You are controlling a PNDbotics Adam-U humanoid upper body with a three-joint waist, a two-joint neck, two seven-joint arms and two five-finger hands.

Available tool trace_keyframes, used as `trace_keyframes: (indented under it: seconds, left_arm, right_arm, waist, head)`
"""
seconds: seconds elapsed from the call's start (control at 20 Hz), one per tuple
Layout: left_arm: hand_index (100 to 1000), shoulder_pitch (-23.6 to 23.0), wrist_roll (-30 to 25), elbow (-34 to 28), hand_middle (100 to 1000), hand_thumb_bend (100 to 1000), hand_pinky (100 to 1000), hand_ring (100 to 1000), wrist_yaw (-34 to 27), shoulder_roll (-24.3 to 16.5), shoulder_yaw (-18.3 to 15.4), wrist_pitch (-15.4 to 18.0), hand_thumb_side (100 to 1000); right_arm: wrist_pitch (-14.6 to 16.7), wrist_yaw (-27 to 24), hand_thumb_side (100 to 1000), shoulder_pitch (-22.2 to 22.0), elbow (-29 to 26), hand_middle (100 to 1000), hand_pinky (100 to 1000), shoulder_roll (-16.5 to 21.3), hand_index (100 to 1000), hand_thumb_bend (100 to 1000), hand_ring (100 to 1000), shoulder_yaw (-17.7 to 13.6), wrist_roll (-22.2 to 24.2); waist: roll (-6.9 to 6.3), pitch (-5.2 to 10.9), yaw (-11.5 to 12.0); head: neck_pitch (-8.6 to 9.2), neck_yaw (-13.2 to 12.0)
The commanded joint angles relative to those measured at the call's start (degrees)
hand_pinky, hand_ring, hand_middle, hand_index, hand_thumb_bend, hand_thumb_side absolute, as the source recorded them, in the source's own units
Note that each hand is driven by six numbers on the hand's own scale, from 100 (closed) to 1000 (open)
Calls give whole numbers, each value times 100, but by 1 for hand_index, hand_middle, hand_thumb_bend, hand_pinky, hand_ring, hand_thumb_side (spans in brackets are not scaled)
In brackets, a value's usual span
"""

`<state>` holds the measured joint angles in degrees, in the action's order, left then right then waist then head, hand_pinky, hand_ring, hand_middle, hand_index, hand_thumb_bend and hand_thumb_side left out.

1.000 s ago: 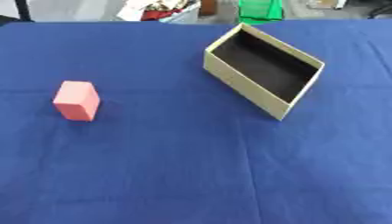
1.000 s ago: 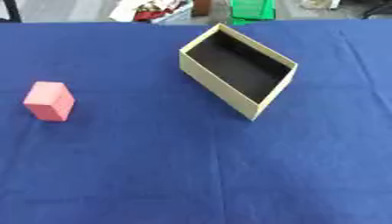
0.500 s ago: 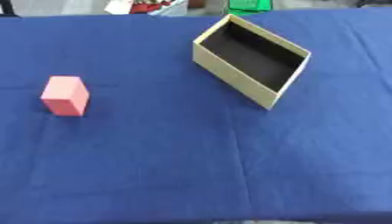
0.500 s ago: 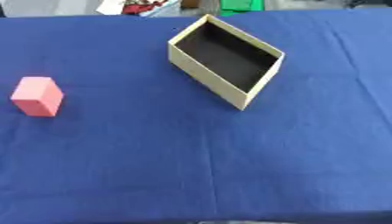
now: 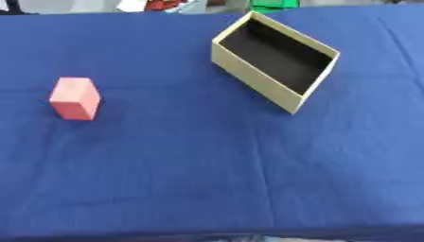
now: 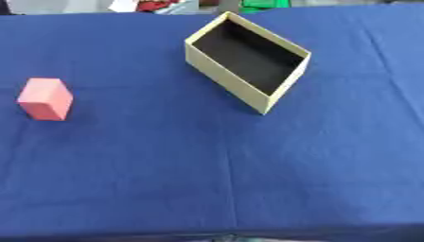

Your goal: Pick up objects on the table and place them in the box.

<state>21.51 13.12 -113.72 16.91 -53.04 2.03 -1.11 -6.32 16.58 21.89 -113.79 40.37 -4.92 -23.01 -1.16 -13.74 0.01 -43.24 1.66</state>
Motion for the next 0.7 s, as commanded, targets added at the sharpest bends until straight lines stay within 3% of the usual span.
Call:
trace_keyframes:
  seconds: [0.05,0.35,0.7]
  left_arm:
    - [893,107,-267,-87,826,375,755,834,274,-600,193,1,739]
    - [911,280,-781,36,855,470,806,861,787,-1031,750,285,738]
    - [920,586,-1373,389,869,602,822,877,1237,-1053,1378,759,648]
  right_arm:
    - [-9,40,950,53,-80,800,813,221,840,100,793,-49,5]
    - [-6,39,950,74,-80,800,813,239,840,100,793,-17,43]
    - [0,27,950,98,-80,799,813,240,839,100,793,19,82]
  waist:
    - [-9,112,5]
    - [-32,126,-9]
    - [-70,134,-47]
  head:
    - [59,-41]
    - [133,-84]
    - [190,-119]
